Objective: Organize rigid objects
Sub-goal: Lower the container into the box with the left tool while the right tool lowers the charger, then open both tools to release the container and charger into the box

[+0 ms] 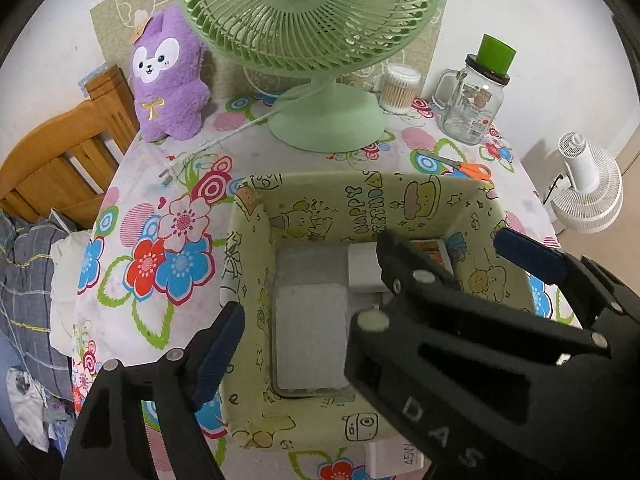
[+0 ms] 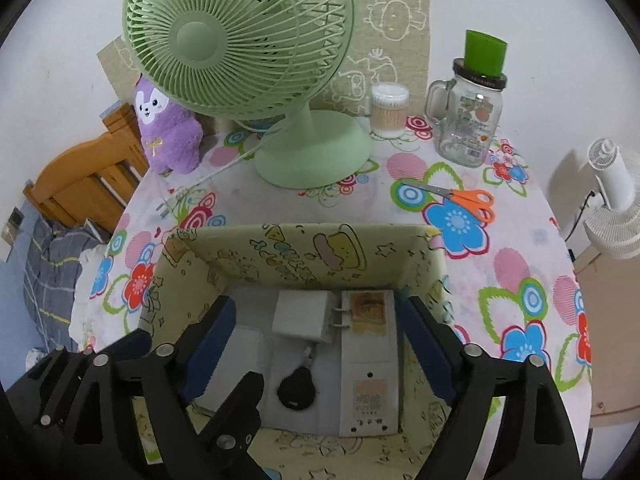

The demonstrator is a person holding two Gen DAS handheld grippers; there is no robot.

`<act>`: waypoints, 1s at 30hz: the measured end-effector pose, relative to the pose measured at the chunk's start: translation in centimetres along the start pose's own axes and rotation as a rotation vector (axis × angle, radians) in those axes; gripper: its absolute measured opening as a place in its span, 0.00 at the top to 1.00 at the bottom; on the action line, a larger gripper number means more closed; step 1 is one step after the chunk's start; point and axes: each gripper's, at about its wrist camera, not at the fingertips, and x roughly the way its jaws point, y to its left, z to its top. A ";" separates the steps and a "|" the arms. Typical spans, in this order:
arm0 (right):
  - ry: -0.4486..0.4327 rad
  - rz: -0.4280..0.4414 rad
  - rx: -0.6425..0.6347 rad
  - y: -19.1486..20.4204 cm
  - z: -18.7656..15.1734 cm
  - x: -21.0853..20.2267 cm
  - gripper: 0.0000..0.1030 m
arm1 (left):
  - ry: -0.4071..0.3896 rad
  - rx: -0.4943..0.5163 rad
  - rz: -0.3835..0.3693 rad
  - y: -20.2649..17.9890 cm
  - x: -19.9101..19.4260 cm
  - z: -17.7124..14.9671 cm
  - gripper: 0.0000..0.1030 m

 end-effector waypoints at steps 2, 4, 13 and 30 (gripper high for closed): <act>-0.003 -0.006 0.000 -0.1 -0.2 -0.4 0.14 | -0.009 0.003 0.007 -0.2 -0.4 -0.2 0.14; -0.005 -0.021 0.004 -0.2 -0.4 -0.9 0.14 | -0.020 0.007 0.025 -0.4 -0.8 -0.3 0.11; -0.030 -0.039 -0.009 -0.1 -0.9 -3.5 0.13 | -0.058 0.018 0.044 -0.9 -3.3 -1.0 0.08; -0.103 -0.078 -0.039 0.0 -3.4 -10.2 0.06 | -0.119 0.041 0.018 -2.4 -8.7 -3.8 0.06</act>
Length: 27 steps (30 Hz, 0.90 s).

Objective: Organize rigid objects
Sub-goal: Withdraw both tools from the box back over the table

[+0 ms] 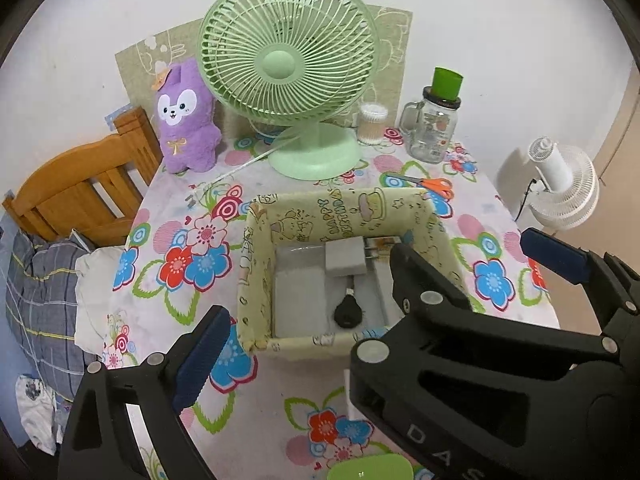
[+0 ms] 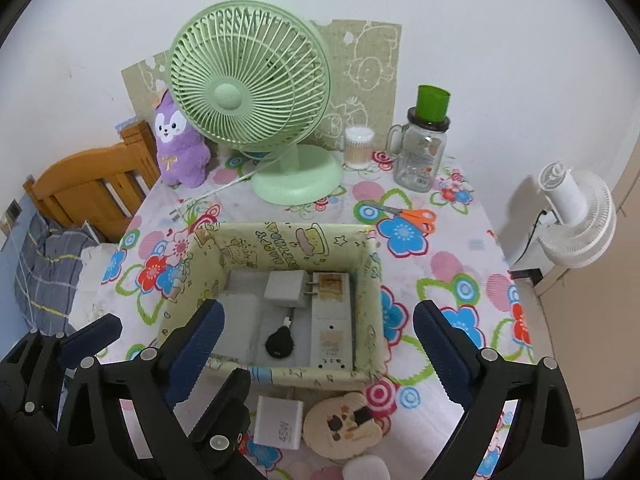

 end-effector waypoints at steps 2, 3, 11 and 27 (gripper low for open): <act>-0.001 0.001 0.006 -0.1 -0.3 -0.6 0.06 | -0.005 0.004 0.000 -0.2 -0.6 -0.3 0.06; -0.004 0.001 0.008 -0.2 -0.5 -0.9 0.06 | -0.007 0.005 0.000 -0.3 -0.8 -0.4 0.06; -0.007 0.008 0.002 -0.4 -1.8 -3.1 0.05 | -0.031 0.026 0.009 -1.1 -2.9 -1.9 0.06; -0.004 0.008 -0.002 -1.1 -4.8 -5.6 0.05 | -0.035 0.016 0.002 -2.2 -4.8 -4.9 0.06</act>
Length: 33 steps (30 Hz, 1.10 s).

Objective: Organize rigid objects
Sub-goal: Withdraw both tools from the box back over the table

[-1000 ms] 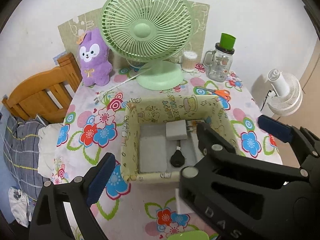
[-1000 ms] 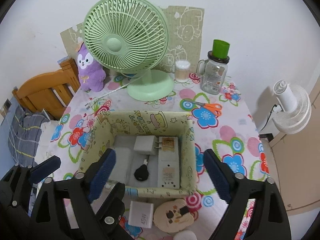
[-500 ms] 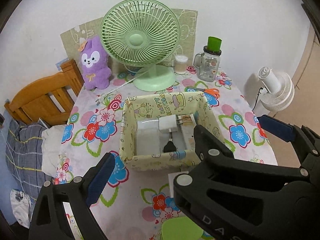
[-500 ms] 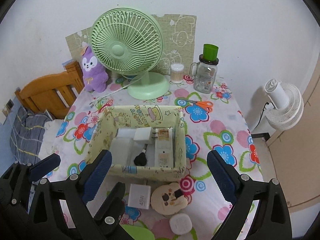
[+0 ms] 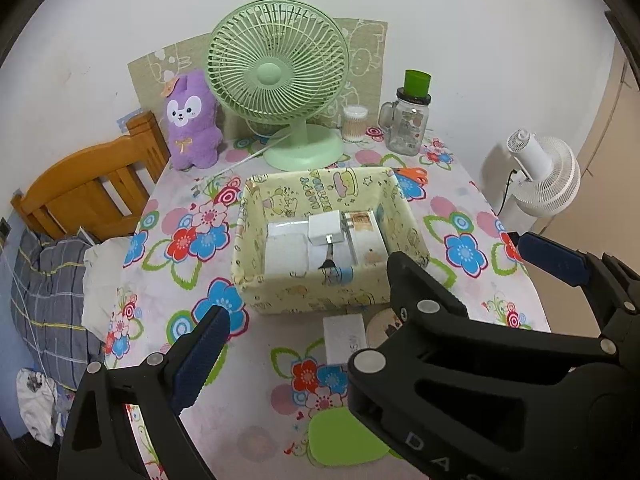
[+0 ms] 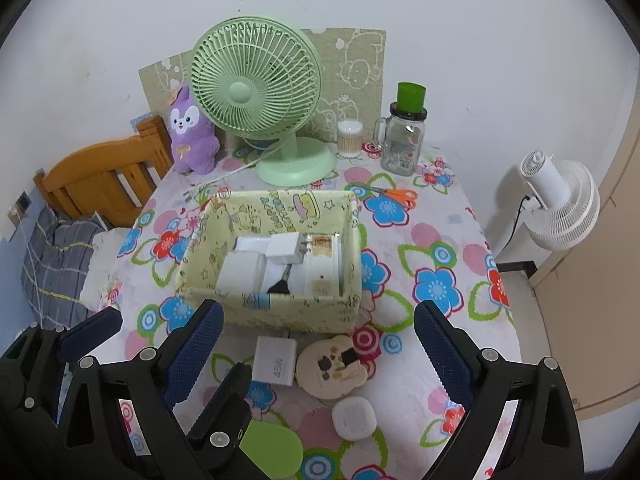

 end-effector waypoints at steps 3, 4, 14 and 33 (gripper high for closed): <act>0.004 -0.001 -0.005 -0.1 -0.7 -0.3 0.05 | 0.003 0.005 -0.006 -0.3 -0.2 -0.8 0.06; 0.003 -0.001 -0.007 -0.1 -0.9 -0.3 0.05 | 0.002 0.008 -0.007 -0.4 -0.2 -1.0 0.06; 0.021 -0.010 -0.001 -0.3 -3.9 -0.1 0.05 | 0.024 0.001 -0.022 -0.7 0.4 -3.8 0.06; 0.052 -0.043 -0.005 -0.7 -9.3 2.6 0.05 | 0.052 -0.043 -0.028 -1.0 3.5 -8.9 0.06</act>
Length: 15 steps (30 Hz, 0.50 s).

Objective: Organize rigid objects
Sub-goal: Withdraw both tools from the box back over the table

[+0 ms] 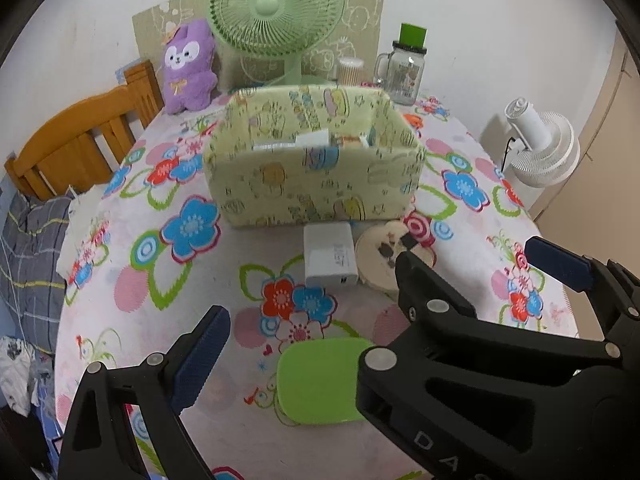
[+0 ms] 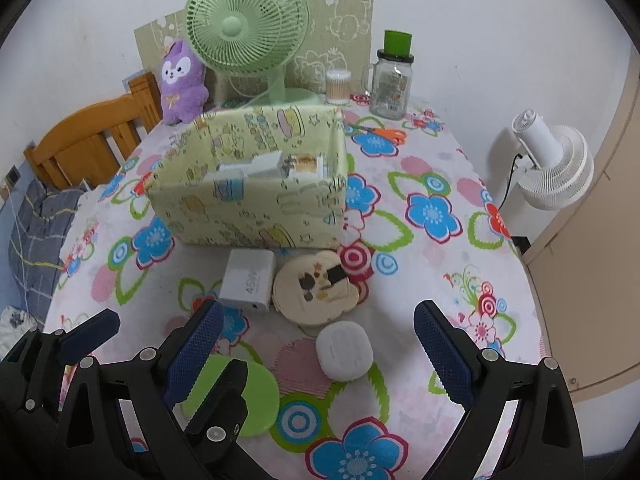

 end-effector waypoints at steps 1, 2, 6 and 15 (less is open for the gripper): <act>0.003 -0.001 -0.001 0.0 -0.3 0.2 0.05 | 0.006 -0.004 -0.001 0.0 0.3 -0.4 0.06; 0.005 -0.002 -0.002 -0.1 -0.6 0.4 0.05 | 0.013 -0.008 0.000 0.0 0.6 -0.7 0.06; 0.021 -0.006 -0.012 -0.2 -1.9 1.5 0.05 | 0.038 -0.018 0.007 -0.2 1.7 -2.0 0.06; 0.034 -0.012 -0.023 -0.3 -3.8 3.3 0.05 | 0.062 -0.037 0.037 -0.1 3.7 -3.8 0.06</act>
